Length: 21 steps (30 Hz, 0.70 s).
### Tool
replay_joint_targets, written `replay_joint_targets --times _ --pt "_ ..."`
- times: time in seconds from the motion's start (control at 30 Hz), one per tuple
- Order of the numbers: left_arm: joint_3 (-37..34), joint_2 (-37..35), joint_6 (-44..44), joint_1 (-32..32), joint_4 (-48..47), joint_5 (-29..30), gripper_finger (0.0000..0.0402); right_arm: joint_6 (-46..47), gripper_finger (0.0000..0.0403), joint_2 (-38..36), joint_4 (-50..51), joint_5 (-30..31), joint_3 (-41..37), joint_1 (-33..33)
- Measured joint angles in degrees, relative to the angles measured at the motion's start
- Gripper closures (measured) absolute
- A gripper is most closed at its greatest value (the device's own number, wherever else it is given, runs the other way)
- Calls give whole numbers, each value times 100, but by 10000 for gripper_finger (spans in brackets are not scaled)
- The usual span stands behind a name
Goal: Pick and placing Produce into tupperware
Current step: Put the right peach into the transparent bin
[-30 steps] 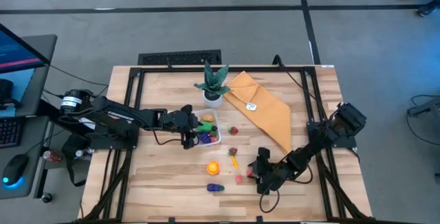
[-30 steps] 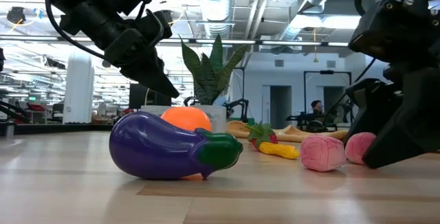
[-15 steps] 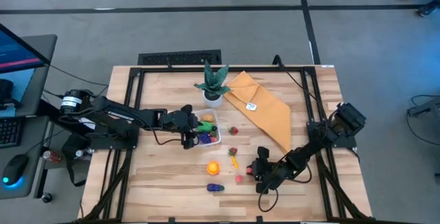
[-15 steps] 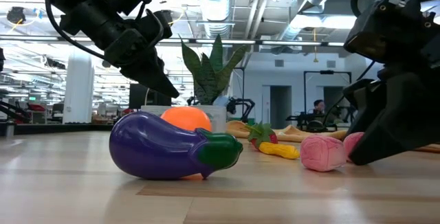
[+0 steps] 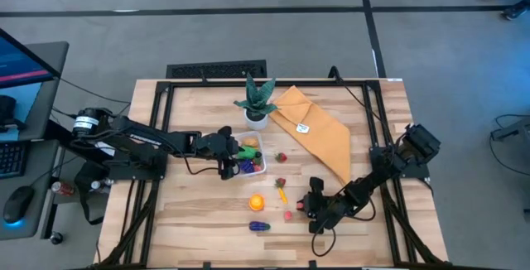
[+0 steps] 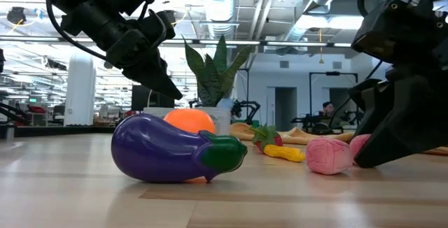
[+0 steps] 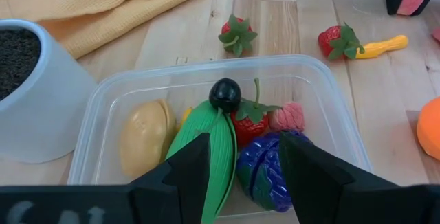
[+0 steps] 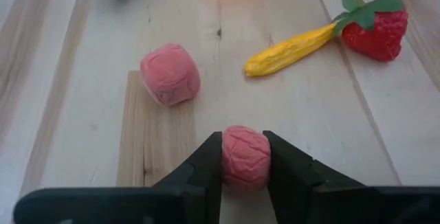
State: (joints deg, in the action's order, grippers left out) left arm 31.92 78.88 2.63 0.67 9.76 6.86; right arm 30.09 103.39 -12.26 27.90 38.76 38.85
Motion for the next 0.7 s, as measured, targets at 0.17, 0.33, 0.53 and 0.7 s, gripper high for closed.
replay_joint_targets --times 0.17,0.33,0.53,0.7 --pt "0 1 -2 0 0 1 239 -300 318 -57 5 -32 -9 -125" --pt "0 0 -3 0 0 2 239 -679 318 -258 29 12 -20 -296" --pt "0 -1 -4 0 -2 2 239 -1274 318 -656 19 44 -20 -454" --pt "0 -1 -7 0 -1 2 239 -1841 318 -1054 14 65 -15 -572"
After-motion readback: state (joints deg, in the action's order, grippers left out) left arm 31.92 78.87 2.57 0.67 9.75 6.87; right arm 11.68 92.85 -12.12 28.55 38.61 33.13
